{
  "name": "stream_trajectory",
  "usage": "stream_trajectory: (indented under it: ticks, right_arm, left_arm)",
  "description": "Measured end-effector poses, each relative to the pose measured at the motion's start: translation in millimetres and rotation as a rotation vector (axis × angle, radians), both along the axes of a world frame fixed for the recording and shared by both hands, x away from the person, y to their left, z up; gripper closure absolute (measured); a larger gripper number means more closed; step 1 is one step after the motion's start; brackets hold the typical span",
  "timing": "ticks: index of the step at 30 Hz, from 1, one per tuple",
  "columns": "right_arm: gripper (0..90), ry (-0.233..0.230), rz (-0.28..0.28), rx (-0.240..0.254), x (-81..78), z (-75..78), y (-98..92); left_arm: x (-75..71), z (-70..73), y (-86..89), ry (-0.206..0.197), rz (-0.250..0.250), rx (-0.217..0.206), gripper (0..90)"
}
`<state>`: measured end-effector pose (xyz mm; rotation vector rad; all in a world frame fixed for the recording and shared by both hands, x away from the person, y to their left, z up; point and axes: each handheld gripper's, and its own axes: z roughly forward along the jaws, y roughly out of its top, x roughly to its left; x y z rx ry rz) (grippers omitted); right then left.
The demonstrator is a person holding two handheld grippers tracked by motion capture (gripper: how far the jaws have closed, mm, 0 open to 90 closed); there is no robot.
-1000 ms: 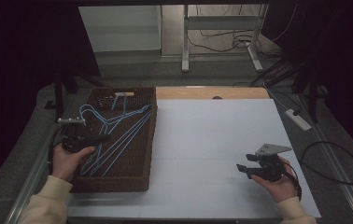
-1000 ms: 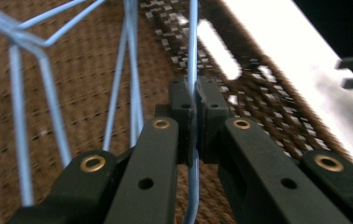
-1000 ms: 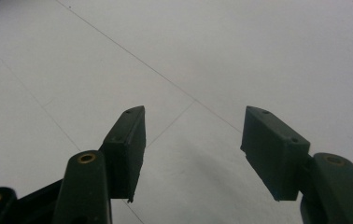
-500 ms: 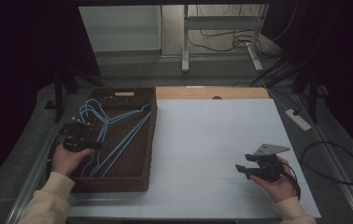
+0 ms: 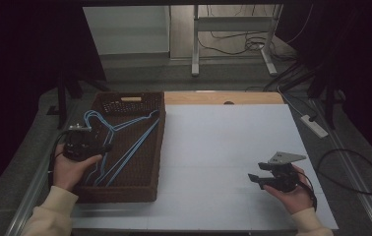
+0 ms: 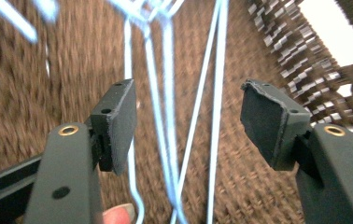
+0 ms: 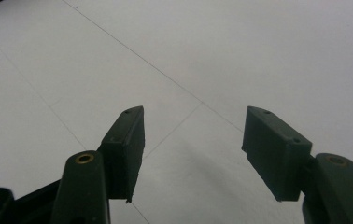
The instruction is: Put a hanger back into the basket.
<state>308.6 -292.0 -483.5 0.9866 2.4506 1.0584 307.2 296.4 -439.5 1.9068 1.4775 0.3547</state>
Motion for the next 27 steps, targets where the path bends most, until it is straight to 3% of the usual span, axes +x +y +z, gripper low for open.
stream_trajectory:
  ticks: [1,2,5,11,12,13,19,27]
  right_arm:
    - [39.5,-0.001,0.000,0.000,0.0,0.1,0.1]
    - [39.5,-0.001,0.001,0.000,-0.1,0.2,0.1]
    - [39.4,-0.004,0.005,0.001,-0.6,0.4,0.5]
    - [39.2,-0.015,0.006,0.015,-2.9,1.8,-0.6]
    - [39.1,-0.016,0.003,0.021,-3.3,2.3,-1.3]
    - [38.9,-0.017,-0.001,0.032,-3.8,2.6,-1.9]
    - [37.9,-0.017,-0.014,0.073,-4.7,4.3,-6.5]
    - [36.6,-0.033,-0.031,0.115,-6.2,5.7,-11.8]
  left_arm:
    - [-2.7,2.9,-1.3,-0.020,-0.014,-0.012,36.9]
    - [-8.6,9.3,-4.6,-0.069,-0.037,-0.026,36.9]
    - [-20.7,19.9,-15.2,-0.125,-0.108,-0.072,36.0]
    - [-44.6,20.0,-42.6,-0.201,-0.233,-0.119,34.5]
    - [-44.6,20.0,-42.6,-0.201,-0.233,-0.119,34.1]
    - [-50.9,16.0,-51.0,-0.214,-0.263,-0.131,34.0]
    - [-61.8,3.5,-71.0,-0.245,-0.322,-0.107,32.9]
    - [-64.5,-2.6,-75.5,-0.253,-0.331,-0.114,32.4]
